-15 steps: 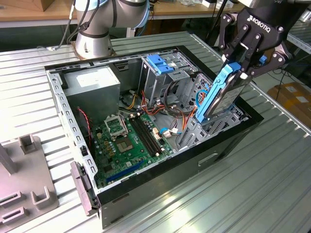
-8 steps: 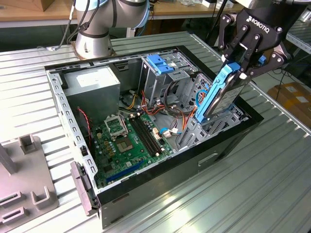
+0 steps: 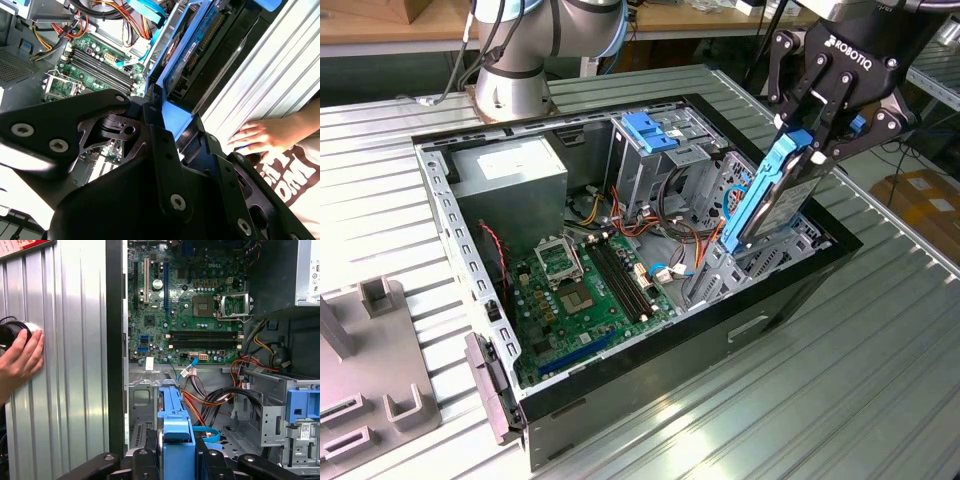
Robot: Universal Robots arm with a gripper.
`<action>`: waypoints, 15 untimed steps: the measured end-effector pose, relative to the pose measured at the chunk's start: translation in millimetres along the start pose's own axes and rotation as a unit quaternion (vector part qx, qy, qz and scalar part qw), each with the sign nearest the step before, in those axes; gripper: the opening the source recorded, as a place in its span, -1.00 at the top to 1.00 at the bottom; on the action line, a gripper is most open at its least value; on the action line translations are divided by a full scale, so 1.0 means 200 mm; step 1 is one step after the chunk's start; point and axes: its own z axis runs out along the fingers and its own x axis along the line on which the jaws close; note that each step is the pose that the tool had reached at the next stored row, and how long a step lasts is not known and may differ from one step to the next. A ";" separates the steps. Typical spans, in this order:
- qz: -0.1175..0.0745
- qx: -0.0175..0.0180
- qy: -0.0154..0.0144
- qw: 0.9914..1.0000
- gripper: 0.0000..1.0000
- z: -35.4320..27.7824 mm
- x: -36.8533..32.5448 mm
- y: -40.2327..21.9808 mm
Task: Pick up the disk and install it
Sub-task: 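Pick up the disk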
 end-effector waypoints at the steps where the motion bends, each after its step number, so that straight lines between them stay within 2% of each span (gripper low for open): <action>1: 0.000 0.000 0.000 1.000 0.26 0.000 0.000 0.000; 9: 0.000 0.000 0.000 1.000 0.26 0.008 0.000 0.001; 11: 0.000 -0.002 0.000 1.000 0.26 0.008 0.000 0.001; 15: 0.000 -0.003 0.000 1.000 0.26 0.008 0.000 0.001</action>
